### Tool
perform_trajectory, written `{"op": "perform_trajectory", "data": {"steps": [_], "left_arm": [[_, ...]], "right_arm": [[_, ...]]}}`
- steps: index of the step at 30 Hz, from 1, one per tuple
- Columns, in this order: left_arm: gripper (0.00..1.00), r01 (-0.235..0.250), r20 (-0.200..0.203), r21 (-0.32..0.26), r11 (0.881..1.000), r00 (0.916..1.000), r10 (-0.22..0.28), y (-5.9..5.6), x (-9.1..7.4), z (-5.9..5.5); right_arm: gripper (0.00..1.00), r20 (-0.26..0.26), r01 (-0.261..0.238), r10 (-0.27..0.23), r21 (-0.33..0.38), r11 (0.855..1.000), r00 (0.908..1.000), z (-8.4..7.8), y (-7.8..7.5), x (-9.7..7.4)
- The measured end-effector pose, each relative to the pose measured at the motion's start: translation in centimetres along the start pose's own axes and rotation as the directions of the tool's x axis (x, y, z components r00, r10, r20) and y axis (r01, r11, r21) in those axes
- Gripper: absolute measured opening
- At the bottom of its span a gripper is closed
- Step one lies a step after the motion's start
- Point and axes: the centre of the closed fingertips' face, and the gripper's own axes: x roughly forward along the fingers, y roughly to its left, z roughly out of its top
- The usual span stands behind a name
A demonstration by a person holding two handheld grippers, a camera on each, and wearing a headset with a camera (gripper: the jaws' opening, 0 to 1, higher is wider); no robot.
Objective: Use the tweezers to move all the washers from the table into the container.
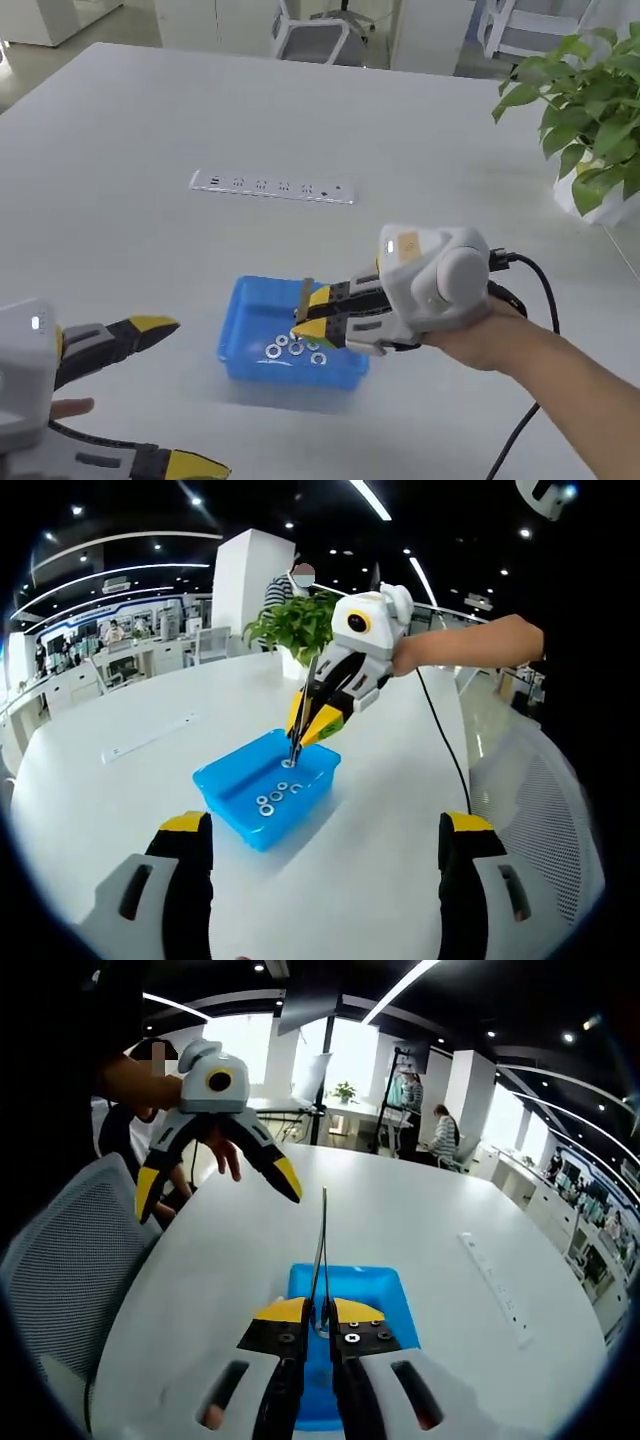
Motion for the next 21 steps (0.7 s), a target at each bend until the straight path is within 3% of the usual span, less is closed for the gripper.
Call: {"op": "perform_trajectory", "data": {"steps": [21], "left_arm": [[0.99,-0.002,0.030,-0.023,1.000,0.9995,0.003,0.7,0.7,0.4]], "right_arm": [[0.08,-0.011,-0.040,0.040,0.000,0.999,0.9992,-3.3,-2.3,2.4]]}}
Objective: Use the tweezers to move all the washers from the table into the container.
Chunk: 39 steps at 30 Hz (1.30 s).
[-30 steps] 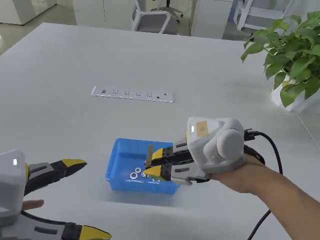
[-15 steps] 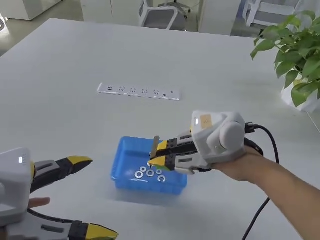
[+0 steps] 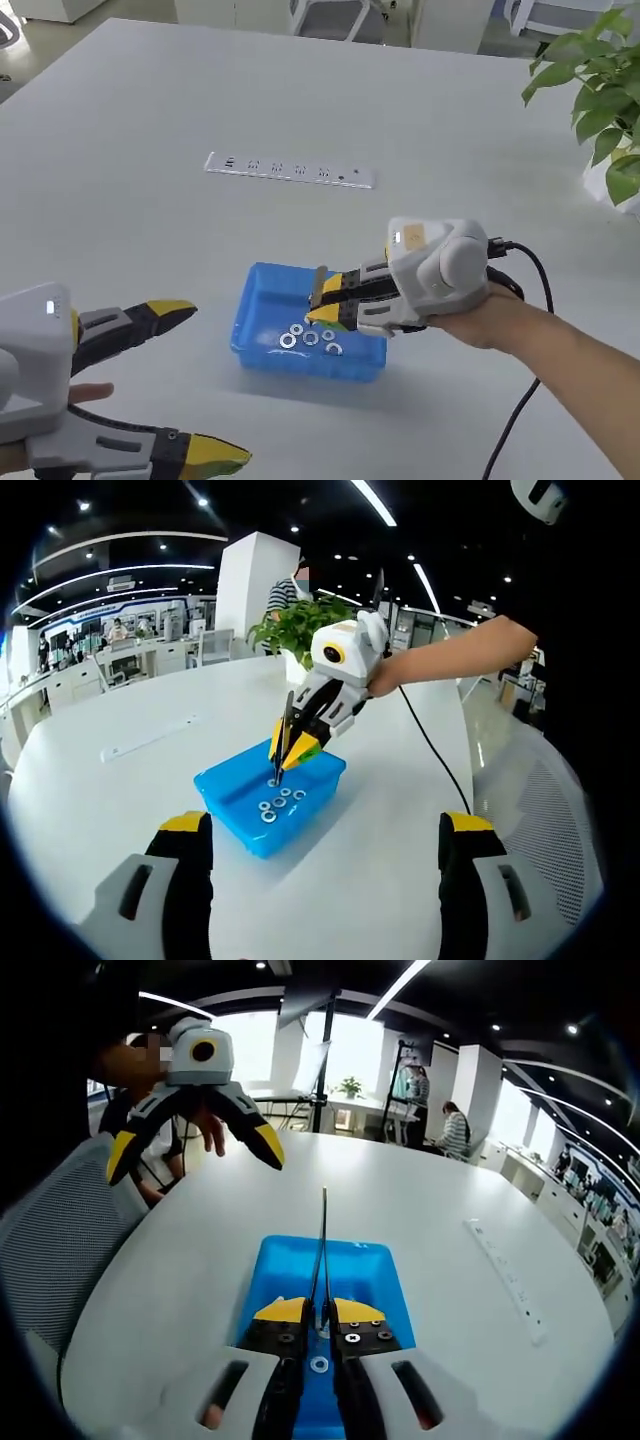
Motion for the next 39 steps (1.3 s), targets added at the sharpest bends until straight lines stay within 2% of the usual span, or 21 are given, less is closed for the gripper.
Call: {"op": "perform_trajectory", "data": {"steps": [11,21,25,30,34,36,39], "left_arm": [[0.97,-0.005,0.008,-0.014,1.000,1.0000,0.005,0.4,-0.1,0.1],[0.93,-0.002,0.007,-0.025,1.000,1.0000,0.003,0.7,0.1,0.1],[0.87,0.010,0.019,-0.037,0.999,0.9998,-0.009,0.9,0.5,0.4],[0.76,0.022,0.018,-0.028,0.999,0.9996,-0.022,1.6,1.4,0.9],[0.64,0.043,0.027,0.008,0.999,0.9987,-0.043,2.4,2.3,2.1],[0.58,0.055,0.016,0.033,0.998,0.9984,-0.055,2.9,2.8,2.5],[0.55,0.069,0.011,0.062,0.996,0.9975,-0.069,3.4,3.6,3.1]], "right_arm": [[0.08,-0.035,-0.010,0.010,-0.002,1.000,0.9994,-1.7,-0.4,0.9],[0.08,-0.043,-0.020,0.020,0.002,1.000,0.9989,-2.4,-0.5,1.4],[0.09,-0.032,-0.017,0.017,0.008,1.000,0.9993,-2.3,-0.6,1.4],[0.09,-0.028,-0.021,0.021,0.013,1.000,0.9994,-2.3,-0.7,1.4],[0.09,-0.027,-0.019,0.019,0.016,1.000,0.9994,-2.3,-0.7,1.4],[0.09,-0.028,-0.019,0.019,0.016,1.000,0.9994,-2.3,-0.7,1.4],[0.09,-0.029,-0.017,0.018,0.017,1.000,0.9994,-2.3,-0.7,1.4]]}}
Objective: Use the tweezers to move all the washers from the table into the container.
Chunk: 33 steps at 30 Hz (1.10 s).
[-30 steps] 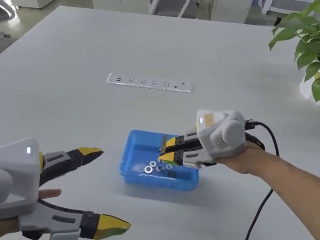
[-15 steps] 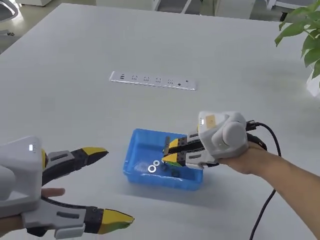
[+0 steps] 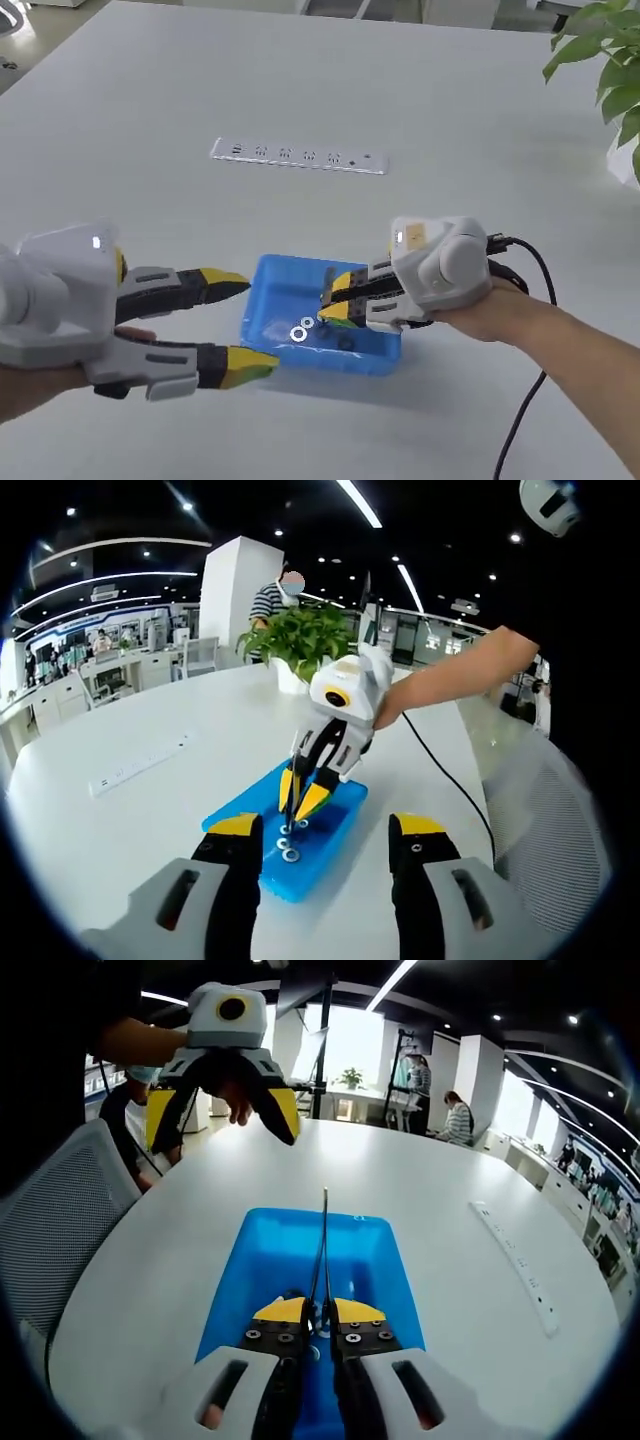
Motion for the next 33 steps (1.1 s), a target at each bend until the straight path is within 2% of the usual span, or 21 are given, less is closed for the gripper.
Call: {"op": "perform_trajectory", "data": {"steps": [12,14,21,33], "left_arm": [[0.35,0.066,-0.030,0.097,0.993,0.9975,-0.063,0.8,2.8,1.2],[0.31,0.084,-0.049,0.114,0.990,0.9957,-0.079,0.9,3.4,1.0],[0.27,0.121,-0.058,0.144,0.982,0.9918,-0.114,1.1,4.8,1.6],[0.15,0.160,-0.078,0.191,0.968,0.9859,-0.148,1.3,6.1,2.0]], "right_arm": [[0.09,-0.006,0.000,0.000,-0.008,1.000,1.0000,0.0,0.2,0.0],[0.09,-0.008,0.000,0.000,-0.012,1.000,1.0000,-0.1,0.2,0.1],[0.09,-0.010,0.001,-0.001,-0.013,1.000,0.9999,0.1,0.3,0.1],[0.09,-0.014,-0.003,0.002,-0.014,1.000,0.9999,-0.1,0.4,0.0]]}}
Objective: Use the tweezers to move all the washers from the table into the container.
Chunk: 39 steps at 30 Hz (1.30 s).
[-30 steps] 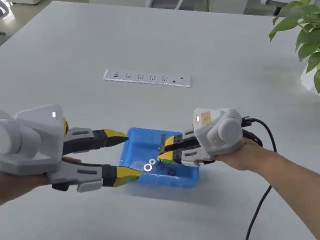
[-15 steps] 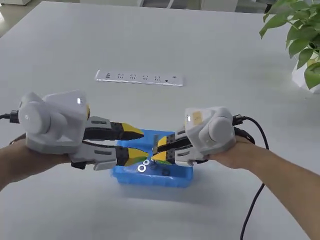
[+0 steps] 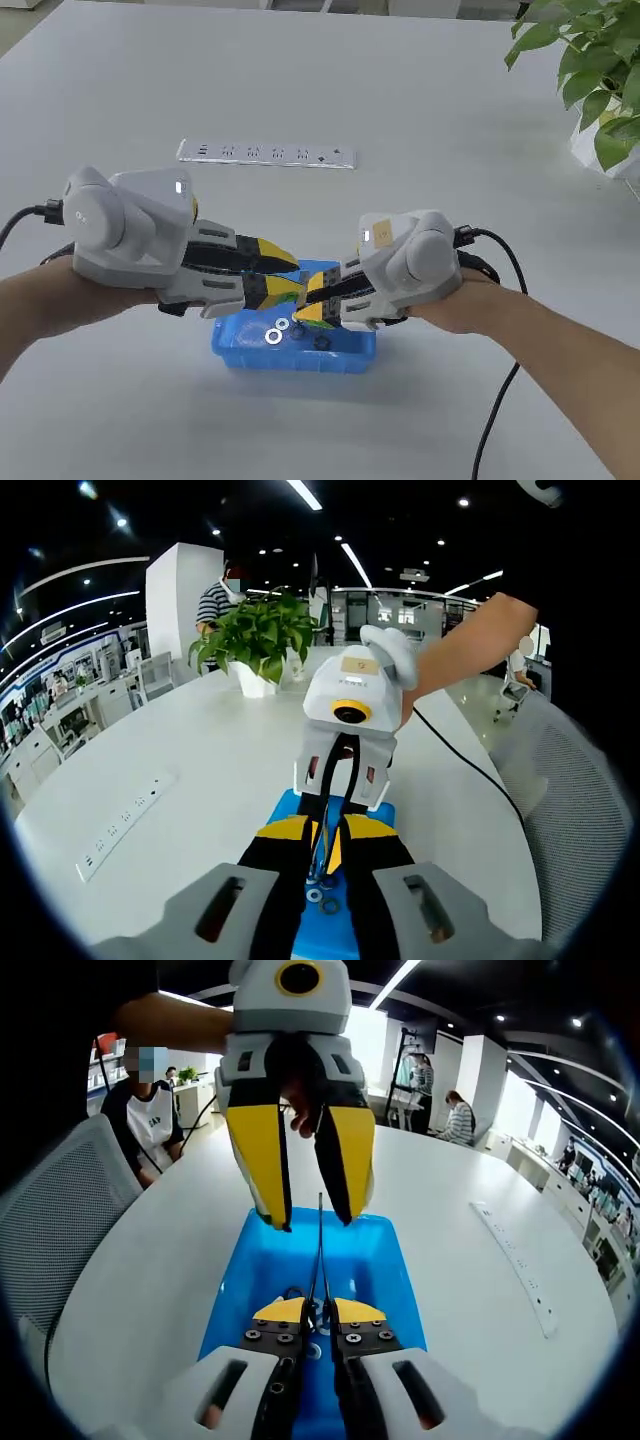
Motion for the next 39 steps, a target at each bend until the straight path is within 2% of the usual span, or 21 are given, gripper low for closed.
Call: {"op": "perform_trajectory", "data": {"steps": [8,25,39], "left_arm": [[0.07,0.016,-0.020,0.036,0.999,0.9997,-0.015,0.1,0.5,-0.2],[0.05,0.021,-0.035,0.067,0.998,0.9992,-0.019,0.2,0.5,-0.1],[0.05,0.020,-0.021,0.091,0.996,0.9996,-0.019,-0.2,-0.4,1.4]], "right_arm": [[0.09,0.000,-0.001,0.001,0.003,1.000,1.0000,0.0,0.0,0.0],[0.11,-0.015,0.009,-0.009,-0.002,1.000,0.9999,-0.1,0.0,-0.1],[0.08,0.015,0.031,-0.032,0.030,0.999,0.9994,1.3,0.2,-1.2]]}}
